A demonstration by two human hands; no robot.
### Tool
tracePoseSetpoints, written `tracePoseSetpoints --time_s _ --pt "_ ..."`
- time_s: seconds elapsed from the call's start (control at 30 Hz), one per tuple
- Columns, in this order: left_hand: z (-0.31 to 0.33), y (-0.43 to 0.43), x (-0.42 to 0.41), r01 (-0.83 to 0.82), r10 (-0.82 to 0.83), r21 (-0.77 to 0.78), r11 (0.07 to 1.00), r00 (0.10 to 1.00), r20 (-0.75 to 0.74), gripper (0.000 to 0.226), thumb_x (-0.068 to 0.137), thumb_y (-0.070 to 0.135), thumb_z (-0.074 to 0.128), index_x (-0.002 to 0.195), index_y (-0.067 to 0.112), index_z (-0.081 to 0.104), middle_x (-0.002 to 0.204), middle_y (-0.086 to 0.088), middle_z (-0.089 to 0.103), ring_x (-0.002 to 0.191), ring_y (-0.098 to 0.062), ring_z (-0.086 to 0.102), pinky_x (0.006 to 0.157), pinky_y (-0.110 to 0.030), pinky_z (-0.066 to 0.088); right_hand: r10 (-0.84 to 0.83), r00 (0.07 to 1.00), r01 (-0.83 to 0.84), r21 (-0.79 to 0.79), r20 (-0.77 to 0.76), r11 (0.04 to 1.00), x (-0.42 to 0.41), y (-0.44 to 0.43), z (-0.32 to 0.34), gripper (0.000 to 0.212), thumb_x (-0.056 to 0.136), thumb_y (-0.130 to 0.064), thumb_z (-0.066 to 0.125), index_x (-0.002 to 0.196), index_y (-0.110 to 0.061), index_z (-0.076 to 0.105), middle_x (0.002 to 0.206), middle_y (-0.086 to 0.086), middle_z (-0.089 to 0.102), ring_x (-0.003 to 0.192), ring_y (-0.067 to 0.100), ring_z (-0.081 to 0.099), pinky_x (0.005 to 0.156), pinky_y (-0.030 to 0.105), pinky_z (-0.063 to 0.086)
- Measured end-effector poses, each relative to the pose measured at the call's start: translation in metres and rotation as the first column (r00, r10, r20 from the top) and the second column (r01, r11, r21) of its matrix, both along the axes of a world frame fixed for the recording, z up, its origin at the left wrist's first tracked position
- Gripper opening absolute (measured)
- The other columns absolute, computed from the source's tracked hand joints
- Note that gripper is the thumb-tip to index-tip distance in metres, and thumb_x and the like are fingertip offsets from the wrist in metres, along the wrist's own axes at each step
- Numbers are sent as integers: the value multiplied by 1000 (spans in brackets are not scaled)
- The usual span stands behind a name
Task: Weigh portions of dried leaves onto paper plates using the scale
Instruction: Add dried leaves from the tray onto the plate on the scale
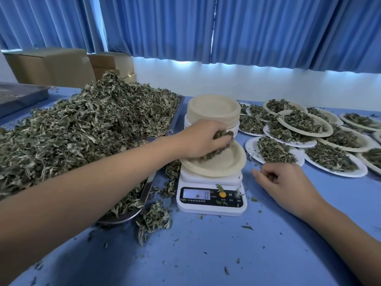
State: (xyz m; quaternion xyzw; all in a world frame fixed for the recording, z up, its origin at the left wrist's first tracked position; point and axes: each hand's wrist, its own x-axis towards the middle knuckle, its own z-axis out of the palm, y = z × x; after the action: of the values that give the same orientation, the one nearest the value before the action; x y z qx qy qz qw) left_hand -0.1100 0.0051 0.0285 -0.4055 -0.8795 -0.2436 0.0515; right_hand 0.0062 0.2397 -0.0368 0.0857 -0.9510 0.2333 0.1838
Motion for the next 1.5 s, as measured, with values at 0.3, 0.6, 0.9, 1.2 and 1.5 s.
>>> tracePoseSetpoints --time_s 0.3,0.6,0.9,1.2,1.5 --pt "13 -55 -39 -260 279 256 931 959 -43 28 102 46 44 107 27 64 105 16 63 94 -1 59 78 -26 43 17 1000 -17 -17 7 1000 -1 1 -1 54 99 -36 61 54 -23 34 43 -8 38 44 13 34 50 32 31" --pt "-35 -107 -66 -577 616 -346 740 788 4 32 99 29 56 129 18 60 127 -16 62 110 -38 60 94 -48 53 17 1000 -16 -23 22 1000 0 0 2 53 99 -36 60 54 -22 35 44 -6 37 44 12 35 49 30 29" --pt "-34 -97 -53 -621 624 -204 757 779 -58 20 91 0 54 83 18 59 93 -9 66 85 -33 62 79 -43 56 23 999 -22 -35 27 999 1 1 3 52 99 -37 60 55 -17 40 44 -5 36 44 11 32 49 23 30" --pt "-34 -99 -57 -634 641 -259 729 765 -66 67 96 22 63 153 39 32 156 -13 33 136 -39 39 105 -56 43 18 999 -17 -44 27 999 1 2 3 49 99 -38 60 59 -11 50 50 4 46 45 11 36 52 22 35" --pt "-26 -94 -49 -576 592 158 802 801 -86 23 101 21 49 105 18 71 99 -6 71 69 -27 64 70 -42 58 20 997 1 -277 73 961 3 -4 6 33 100 -39 60 71 -23 66 60 0 66 43 14 49 48 19 41"
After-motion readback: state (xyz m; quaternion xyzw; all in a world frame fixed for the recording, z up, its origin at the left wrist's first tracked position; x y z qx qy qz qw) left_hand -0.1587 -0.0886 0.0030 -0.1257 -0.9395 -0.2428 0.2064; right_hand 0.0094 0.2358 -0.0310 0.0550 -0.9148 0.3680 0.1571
